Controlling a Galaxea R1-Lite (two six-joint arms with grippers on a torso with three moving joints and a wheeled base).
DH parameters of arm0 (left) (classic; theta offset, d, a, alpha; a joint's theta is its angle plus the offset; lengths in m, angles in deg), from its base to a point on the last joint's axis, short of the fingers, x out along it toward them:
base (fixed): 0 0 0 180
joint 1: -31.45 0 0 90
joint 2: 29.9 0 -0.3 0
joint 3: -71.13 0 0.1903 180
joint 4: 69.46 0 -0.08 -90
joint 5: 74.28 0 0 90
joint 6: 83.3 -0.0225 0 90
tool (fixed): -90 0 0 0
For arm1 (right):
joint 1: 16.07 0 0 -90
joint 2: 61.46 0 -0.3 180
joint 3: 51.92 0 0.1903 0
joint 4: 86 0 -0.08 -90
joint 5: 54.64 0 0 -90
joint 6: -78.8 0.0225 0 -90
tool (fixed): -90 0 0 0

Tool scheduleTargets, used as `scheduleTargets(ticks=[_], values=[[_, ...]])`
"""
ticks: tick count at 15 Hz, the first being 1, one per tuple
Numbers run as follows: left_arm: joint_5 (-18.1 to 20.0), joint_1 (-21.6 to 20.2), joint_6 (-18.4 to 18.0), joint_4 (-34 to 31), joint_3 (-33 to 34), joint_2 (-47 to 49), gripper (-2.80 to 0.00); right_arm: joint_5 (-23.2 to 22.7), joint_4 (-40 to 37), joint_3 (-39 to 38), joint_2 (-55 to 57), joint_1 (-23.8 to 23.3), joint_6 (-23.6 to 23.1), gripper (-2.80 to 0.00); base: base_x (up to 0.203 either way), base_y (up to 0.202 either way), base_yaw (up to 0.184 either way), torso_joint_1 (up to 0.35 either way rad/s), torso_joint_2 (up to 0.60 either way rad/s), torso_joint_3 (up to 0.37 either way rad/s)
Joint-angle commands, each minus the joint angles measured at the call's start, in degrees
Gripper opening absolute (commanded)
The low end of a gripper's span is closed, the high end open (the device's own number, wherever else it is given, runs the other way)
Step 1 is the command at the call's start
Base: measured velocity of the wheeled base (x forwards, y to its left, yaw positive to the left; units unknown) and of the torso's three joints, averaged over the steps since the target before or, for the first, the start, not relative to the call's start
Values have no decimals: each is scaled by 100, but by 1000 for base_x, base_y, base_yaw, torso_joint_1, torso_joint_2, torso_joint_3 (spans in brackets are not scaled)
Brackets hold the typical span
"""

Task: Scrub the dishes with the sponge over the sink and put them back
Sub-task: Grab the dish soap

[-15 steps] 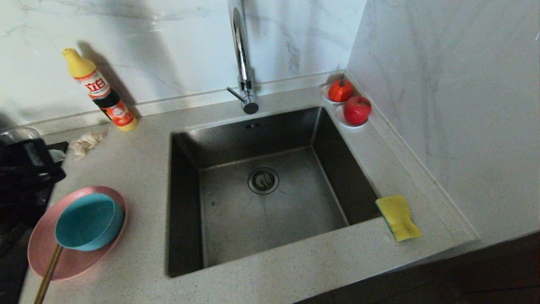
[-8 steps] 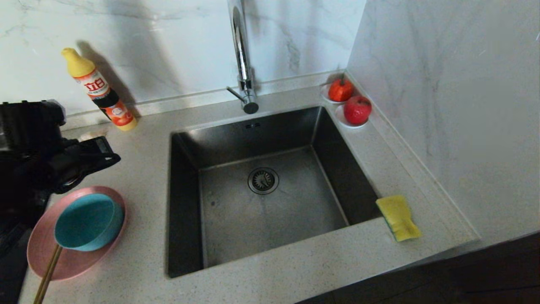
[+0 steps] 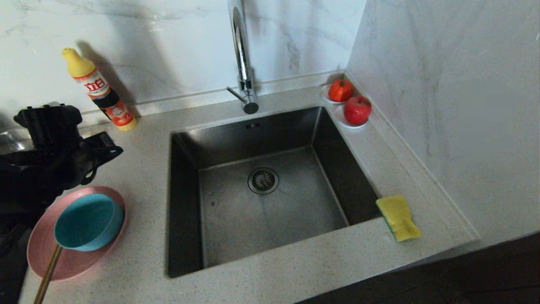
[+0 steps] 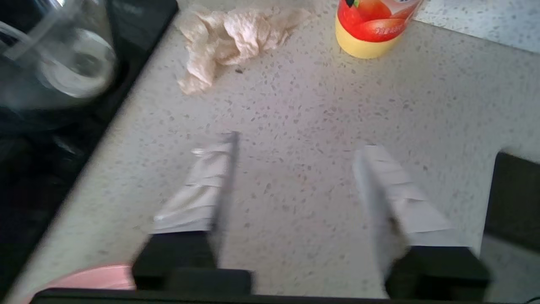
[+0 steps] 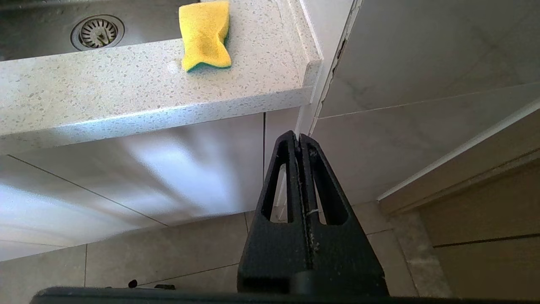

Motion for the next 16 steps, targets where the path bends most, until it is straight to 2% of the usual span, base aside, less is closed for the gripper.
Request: scheduleTargets(ticks=[1, 4, 11, 16], values=[[-7, -1, 186, 23, -160, 101, 0, -2, 0, 0, 1, 0, 1, -280, 0, 0, 0, 0, 0, 0], [-16, -1, 414, 23, -428, 326, 0, -2, 0, 0, 1, 0, 1, -280, 0, 0, 0, 0, 0, 0], [-41, -19, 470, 31, -1237, 967, 0, -2, 0, 0, 1, 0, 1, -280, 0, 0, 0, 0, 0, 0], [-34, -72, 386, 23, -1870, 1318, 0, -2, 0, 0, 1, 0, 1, -280, 0, 0, 0, 0, 0, 0]])
